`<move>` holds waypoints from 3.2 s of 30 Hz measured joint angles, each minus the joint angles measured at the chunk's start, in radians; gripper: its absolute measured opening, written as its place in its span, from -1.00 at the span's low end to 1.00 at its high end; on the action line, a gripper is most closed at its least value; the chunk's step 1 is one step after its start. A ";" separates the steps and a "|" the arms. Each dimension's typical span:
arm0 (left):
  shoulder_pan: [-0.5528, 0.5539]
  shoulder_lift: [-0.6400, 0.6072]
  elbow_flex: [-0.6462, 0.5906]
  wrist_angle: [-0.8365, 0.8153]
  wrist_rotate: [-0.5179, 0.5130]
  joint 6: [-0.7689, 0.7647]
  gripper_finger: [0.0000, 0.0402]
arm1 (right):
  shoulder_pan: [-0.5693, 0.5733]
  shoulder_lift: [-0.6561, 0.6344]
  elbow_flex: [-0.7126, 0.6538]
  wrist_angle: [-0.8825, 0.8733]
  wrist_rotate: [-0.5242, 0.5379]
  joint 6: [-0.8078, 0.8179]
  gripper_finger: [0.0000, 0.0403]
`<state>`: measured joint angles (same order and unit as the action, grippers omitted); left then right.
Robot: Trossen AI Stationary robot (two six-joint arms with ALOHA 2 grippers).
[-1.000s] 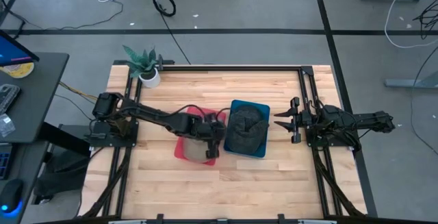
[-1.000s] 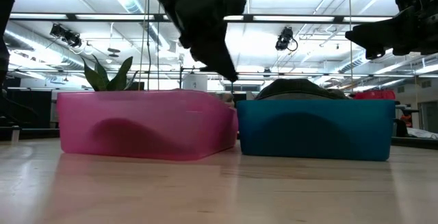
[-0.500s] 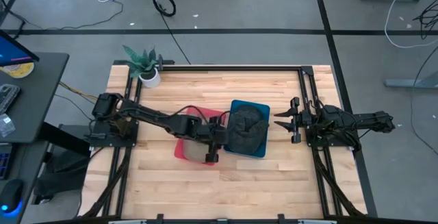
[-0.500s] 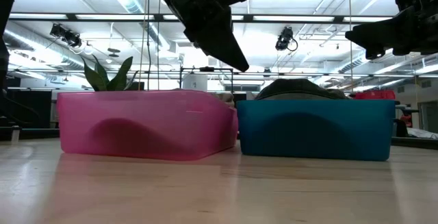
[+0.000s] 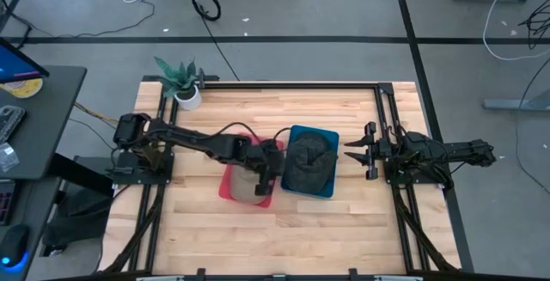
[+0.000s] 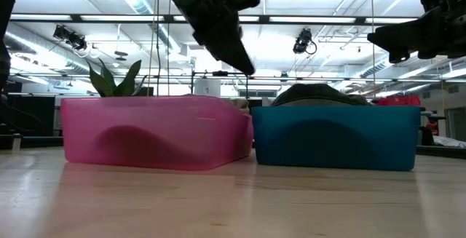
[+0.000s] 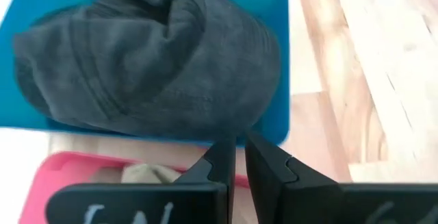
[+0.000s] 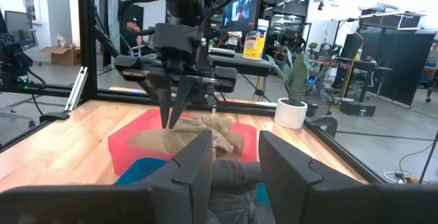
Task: Pick & Place hat
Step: Return to Home Position
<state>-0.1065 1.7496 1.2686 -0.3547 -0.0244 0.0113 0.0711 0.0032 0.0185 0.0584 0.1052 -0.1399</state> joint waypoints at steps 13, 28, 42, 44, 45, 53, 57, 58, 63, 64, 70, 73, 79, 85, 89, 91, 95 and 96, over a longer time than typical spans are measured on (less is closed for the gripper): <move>0.038 -0.512 -0.631 0.371 -0.110 -0.014 -0.80 | 0.000 0.000 0.000 0.000 0.000 0.000 -0.39; 0.051 -0.972 -0.914 0.501 -0.113 -0.072 -0.80 | 0.000 0.000 0.000 0.000 0.000 0.000 -0.39; 0.053 -1.063 -0.914 0.399 -0.113 -0.176 -0.80 | 0.000 0.000 0.000 0.000 0.000 0.000 -0.39; 0.053 -1.108 -0.914 0.374 -0.113 -0.166 -0.80 | 0.000 0.000 0.000 0.000 0.000 0.000 -0.39; 0.053 -1.132 -0.914 0.367 -0.113 -0.159 -0.80 | 0.000 0.000 0.000 0.000 0.000 0.000 -0.39; 0.053 -1.379 -1.025 0.357 -0.113 -0.122 -0.80 | 0.000 0.000 0.000 0.000 0.000 0.000 -0.39; 0.053 -1.520 -1.090 0.371 -0.114 -0.105 -0.80 | 0.000 0.000 0.000 0.000 0.000 0.000 -0.39; 0.053 -1.555 -1.105 0.381 -0.114 -0.101 -0.80 | 0.000 0.000 0.000 0.000 0.000 0.000 -0.39; 0.053 -1.723 -1.176 0.415 -0.114 -0.077 -0.80 | 0.000 0.000 0.000 0.000 0.000 0.000 -0.39; 0.053 -1.751 -1.190 0.416 -0.114 -0.077 -0.80 | 0.000 0.000 0.000 0.000 0.000 0.000 -0.39; 0.053 -1.733 -1.260 0.550 -0.114 -0.074 -0.80 | 0.000 0.000 0.000 0.000 0.000 0.000 -0.39; 0.053 -1.732 -1.260 0.542 -0.111 -0.055 -0.80 | 0.000 0.001 0.000 0.002 0.000 0.000 -0.39; 0.053 -1.732 -1.260 0.450 -0.087 0.002 -0.80 | 0.000 0.002 0.000 0.001 0.000 0.000 -0.39; 0.053 -1.723 -1.259 0.389 -0.080 0.074 -0.80 | 0.000 0.002 0.000 0.001 0.000 0.000 -0.39; 0.053 -1.723 -1.259 0.391 -0.081 0.073 -0.80 | 0.000 0.002 0.000 0.001 0.000 0.000 -0.39; 0.053 -1.724 -1.260 0.399 -0.082 0.072 -0.80 | 0.000 0.002 0.000 0.001 0.000 0.000 -0.39; 0.053 -1.724 -1.260 0.404 -0.084 0.072 -0.80 | 0.000 0.002 0.000 0.001 0.000 0.000 -0.39; 0.053 -1.724 -1.260 0.404 -0.084 0.072 -0.80 | 0.000 0.002 0.000 0.001 0.000 0.000 -0.39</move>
<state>-0.0532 0.0257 0.0086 0.0493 -0.1085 0.0830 0.0708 0.0048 0.0181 0.0593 0.1055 -0.1402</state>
